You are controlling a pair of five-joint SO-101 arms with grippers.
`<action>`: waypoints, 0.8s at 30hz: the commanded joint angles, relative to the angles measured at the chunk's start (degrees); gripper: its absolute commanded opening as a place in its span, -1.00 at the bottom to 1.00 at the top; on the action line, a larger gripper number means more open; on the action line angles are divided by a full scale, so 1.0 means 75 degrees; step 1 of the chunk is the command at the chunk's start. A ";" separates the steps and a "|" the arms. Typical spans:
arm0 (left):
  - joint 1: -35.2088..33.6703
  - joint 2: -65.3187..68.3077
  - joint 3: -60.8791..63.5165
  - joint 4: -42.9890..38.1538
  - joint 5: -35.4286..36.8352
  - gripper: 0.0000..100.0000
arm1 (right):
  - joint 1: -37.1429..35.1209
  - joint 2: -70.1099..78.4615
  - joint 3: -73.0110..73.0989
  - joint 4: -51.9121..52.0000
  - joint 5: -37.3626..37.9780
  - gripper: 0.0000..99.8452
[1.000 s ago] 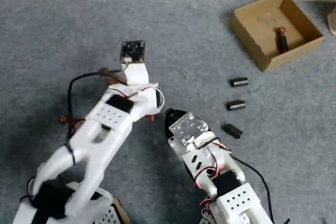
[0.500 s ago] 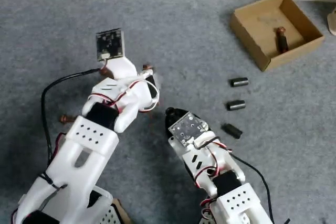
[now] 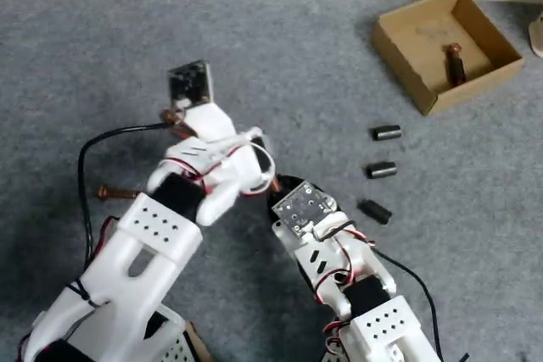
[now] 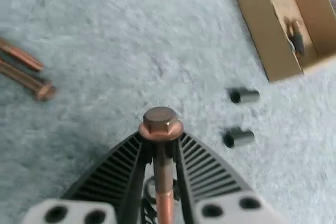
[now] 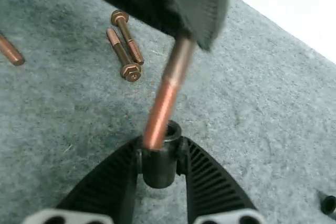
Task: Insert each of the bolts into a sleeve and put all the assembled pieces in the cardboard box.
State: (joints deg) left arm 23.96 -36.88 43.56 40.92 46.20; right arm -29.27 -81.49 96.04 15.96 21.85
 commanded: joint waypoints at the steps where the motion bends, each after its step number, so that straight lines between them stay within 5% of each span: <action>1: 0.0111 -0.0264 0.0018 -0.0316 0.0047 -0.99 | 0.0123 -0.0158 0.0850 -0.0252 0.0094 -0.99; 10: 0.0064 -0.0311 0.1635 -0.2942 -0.1219 -0.99 | 0.0123 -0.0158 0.0850 -0.0252 0.0094 -0.99; 24: 0.0053 -0.0334 0.1166 -0.2989 -0.1196 -0.99 | 0.0076 -0.0158 0.0826 -0.0252 0.0094 -0.99</action>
State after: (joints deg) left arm 24.31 -37.14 56.22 20.09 37.58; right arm -29.01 -81.41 96.04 15.96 22.02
